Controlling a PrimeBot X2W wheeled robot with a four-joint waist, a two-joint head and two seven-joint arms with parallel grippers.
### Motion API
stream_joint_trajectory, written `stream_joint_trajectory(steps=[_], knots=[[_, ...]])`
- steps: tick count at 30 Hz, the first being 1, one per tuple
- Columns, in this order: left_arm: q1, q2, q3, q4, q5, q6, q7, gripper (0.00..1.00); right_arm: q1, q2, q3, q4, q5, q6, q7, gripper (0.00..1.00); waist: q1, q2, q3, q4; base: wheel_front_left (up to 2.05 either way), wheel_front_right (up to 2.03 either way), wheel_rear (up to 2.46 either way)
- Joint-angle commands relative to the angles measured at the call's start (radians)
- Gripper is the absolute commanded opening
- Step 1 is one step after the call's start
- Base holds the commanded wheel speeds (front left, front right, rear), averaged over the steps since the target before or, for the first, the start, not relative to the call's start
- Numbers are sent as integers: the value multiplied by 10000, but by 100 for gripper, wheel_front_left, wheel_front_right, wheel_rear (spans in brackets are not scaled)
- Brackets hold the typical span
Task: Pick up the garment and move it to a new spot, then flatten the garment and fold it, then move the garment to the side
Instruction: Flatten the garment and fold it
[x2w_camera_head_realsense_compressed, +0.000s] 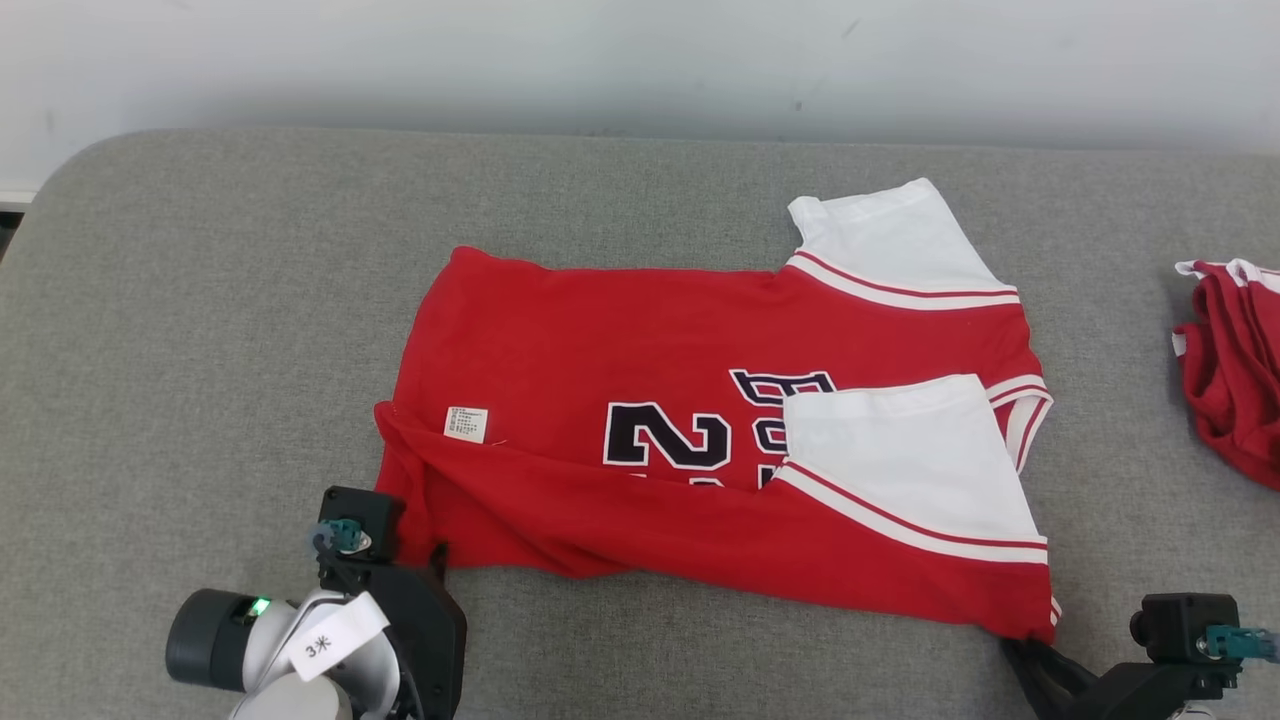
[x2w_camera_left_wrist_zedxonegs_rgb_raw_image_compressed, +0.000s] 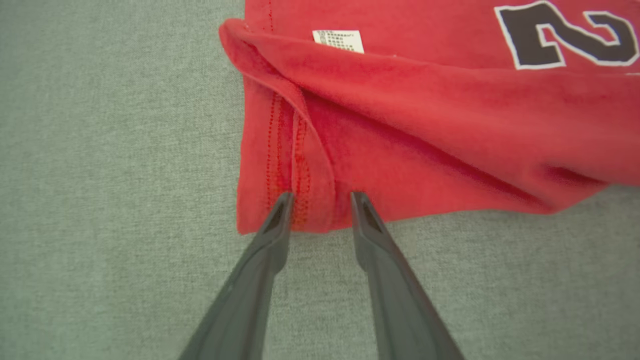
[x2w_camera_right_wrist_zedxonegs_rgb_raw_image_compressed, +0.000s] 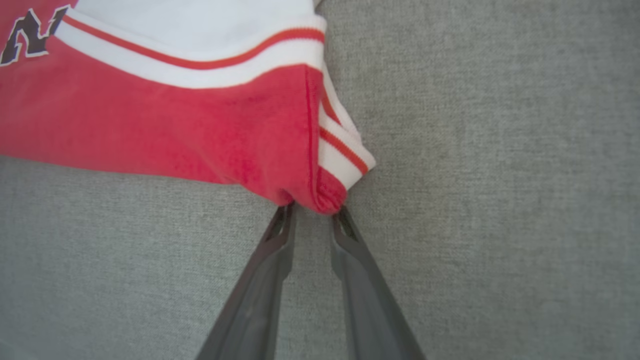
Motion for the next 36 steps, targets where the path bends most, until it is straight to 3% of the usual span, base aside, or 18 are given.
stream_joint_trajectory(steps=[1, 6, 7, 12, 17, 20, 28, 30, 31, 32, 33, 36], knots=[[-149, 42, 47, 54, -38, -25, -87, 52, -14, 2, -16, 29, 90, 22, 23, 32, 0, -1, 22, -8, 0, 0, 0], [-121, 141, 144, 103, -92, 63, -94, 40, 0, 3, -36, -16, 78, 22, 74, 21, 0, -1, 80, 15, 0, 0, 0], [-99, 166, 149, 110, -121, 52, -102, 33, 19, 3, -31, -22, 102, 22, 131, 0, 0, -1, 92, 32, 0, 0, 0], [-49, 209, 160, 80, -177, 50, -170, 21, 22, 3, -70, -85, 98, 22, 150, 0, 0, -1, 99, 66, 0, 0, 0], [63, 462, 238, -118, -190, 66, -245, 29, 38, 0, -181, -155, 39, 22, 202, 0, 0, -1, 94, 75, 0, 0, 0], [136, 667, 253, -297, -151, 55, -206, 40, 63, -1, -275, -189, -29, 21, 235, 0, 0, -1, 84, 81, 0, 0, 0], [305, 965, 243, -638, -231, 19, -71, 37, -37, 0, -424, -292, -135, 22, 312, 0, 0, -1, 95, 116, 0, 0, 0], [296, 835, 253, -753, -323, 31, -135, 49, -41, 0, -444, -289, -109, 21, 325, 0, 0, -1, 88, 138, 0, 0, 0], [290, 775, 257, -801, -375, 42, -162, 64, -31, -1, -448, -280, -85, 22, 327, 0, 0, -1, 84, 146, 0, 0, 0], [266, 715, 255, -851, -368, 69, -208, 96, -19, -1, -441, -263, -59, 21, 327, 0, 0, -1, 79, 148, 0, 0, 0], [224, 646, 266, -910, -351, 118, -258, 100, -13, 0, -427, -246, -35, 22, 325, 0, 0, -1, 74, 147, 0, 0, 0], [131, 534, 245, -1036, -264, 261, -311, 100, -9, 0, -382, -209, -6, 21, 310, 0, 0, -1, 51, 135, 0, 0, 0]])
